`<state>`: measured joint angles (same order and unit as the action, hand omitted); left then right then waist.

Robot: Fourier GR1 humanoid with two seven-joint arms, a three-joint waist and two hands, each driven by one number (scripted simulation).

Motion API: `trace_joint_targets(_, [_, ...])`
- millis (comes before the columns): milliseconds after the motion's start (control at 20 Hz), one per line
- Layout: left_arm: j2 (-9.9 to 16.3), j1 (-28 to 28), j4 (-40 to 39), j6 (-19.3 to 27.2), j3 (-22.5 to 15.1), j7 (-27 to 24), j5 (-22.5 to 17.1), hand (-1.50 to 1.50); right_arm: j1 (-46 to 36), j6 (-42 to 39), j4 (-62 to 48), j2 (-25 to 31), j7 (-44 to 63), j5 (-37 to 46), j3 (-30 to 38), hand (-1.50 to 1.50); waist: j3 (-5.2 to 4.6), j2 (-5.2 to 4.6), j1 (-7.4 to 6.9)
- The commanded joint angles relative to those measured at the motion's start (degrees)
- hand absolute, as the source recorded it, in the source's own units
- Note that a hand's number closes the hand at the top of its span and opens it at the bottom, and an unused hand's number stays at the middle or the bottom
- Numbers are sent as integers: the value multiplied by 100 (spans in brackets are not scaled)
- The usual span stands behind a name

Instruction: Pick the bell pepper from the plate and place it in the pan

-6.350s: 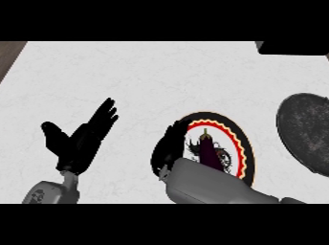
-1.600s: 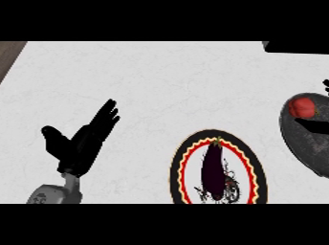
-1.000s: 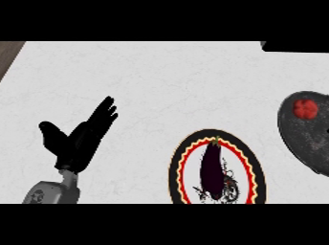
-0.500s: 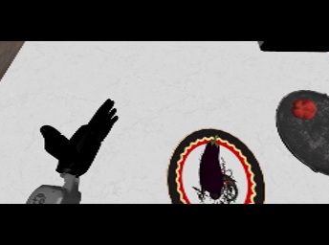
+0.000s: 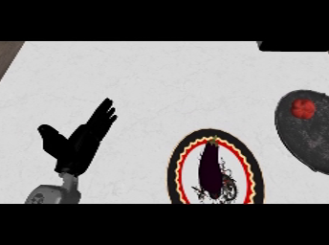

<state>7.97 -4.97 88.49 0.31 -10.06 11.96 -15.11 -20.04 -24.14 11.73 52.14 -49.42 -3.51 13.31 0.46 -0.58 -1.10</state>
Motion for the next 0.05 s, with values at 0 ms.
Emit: trace_joint_targets(0, [-79,-242,-105,100,62,185,-21,0,432,-977,67,-8,-1100,9,-18,-150,-3,14,115])
